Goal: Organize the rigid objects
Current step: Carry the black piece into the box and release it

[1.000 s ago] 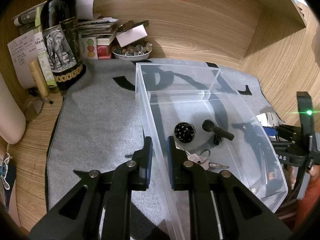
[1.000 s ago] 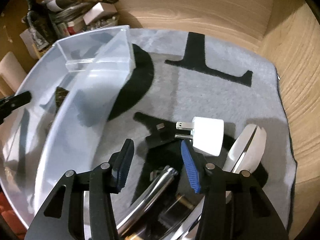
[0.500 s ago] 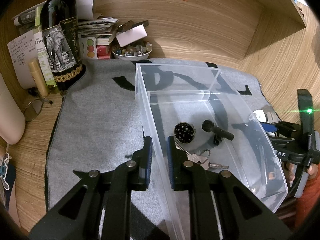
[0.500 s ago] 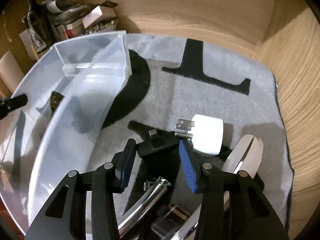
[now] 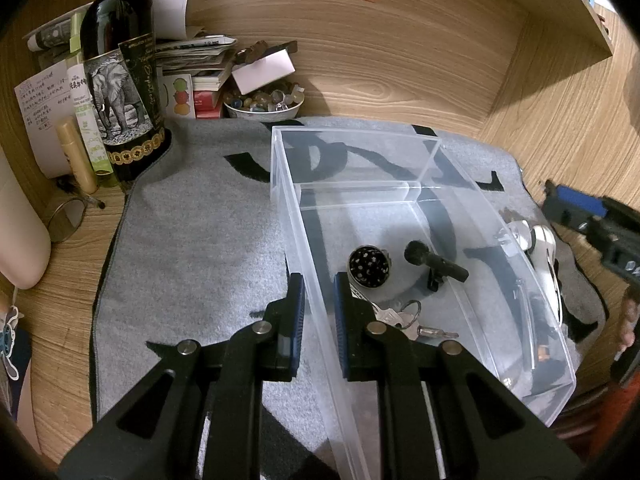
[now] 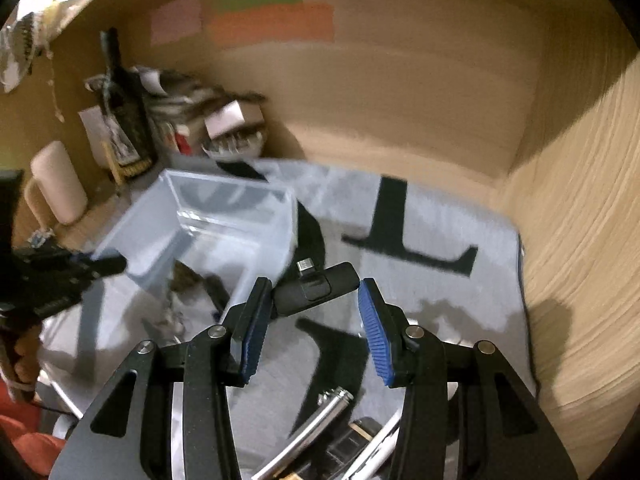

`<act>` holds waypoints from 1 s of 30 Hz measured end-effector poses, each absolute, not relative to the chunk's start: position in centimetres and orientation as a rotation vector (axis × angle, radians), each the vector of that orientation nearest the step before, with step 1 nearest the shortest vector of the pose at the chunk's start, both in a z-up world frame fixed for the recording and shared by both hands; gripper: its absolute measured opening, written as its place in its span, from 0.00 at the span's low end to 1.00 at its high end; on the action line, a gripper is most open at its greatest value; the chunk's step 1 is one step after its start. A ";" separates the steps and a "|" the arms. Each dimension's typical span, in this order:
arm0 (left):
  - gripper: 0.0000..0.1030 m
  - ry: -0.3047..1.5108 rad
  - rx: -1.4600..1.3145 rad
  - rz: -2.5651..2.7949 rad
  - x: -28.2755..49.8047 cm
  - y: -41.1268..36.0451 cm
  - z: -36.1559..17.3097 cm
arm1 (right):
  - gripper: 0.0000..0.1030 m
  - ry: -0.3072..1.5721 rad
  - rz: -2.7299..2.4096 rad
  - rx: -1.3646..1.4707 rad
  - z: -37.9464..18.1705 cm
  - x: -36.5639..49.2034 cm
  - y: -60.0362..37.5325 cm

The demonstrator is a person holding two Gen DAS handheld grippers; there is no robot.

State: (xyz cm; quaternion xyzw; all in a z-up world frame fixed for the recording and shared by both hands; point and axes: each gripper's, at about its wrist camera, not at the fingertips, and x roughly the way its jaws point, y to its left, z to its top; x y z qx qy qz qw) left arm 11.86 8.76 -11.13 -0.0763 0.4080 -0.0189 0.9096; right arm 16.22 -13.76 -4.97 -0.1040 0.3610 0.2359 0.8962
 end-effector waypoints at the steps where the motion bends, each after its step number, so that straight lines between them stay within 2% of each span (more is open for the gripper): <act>1: 0.14 0.842 -0.157 -0.039 11.9 8.8 -11.1 | 0.40 0.739 0.499 -0.215 -4.7 16.0 -13.6; 30: 0.14 0.846 -0.174 -0.034 12.2 8.8 -11.0 | 0.41 0.837 0.693 -0.306 -8.1 13.7 -6.5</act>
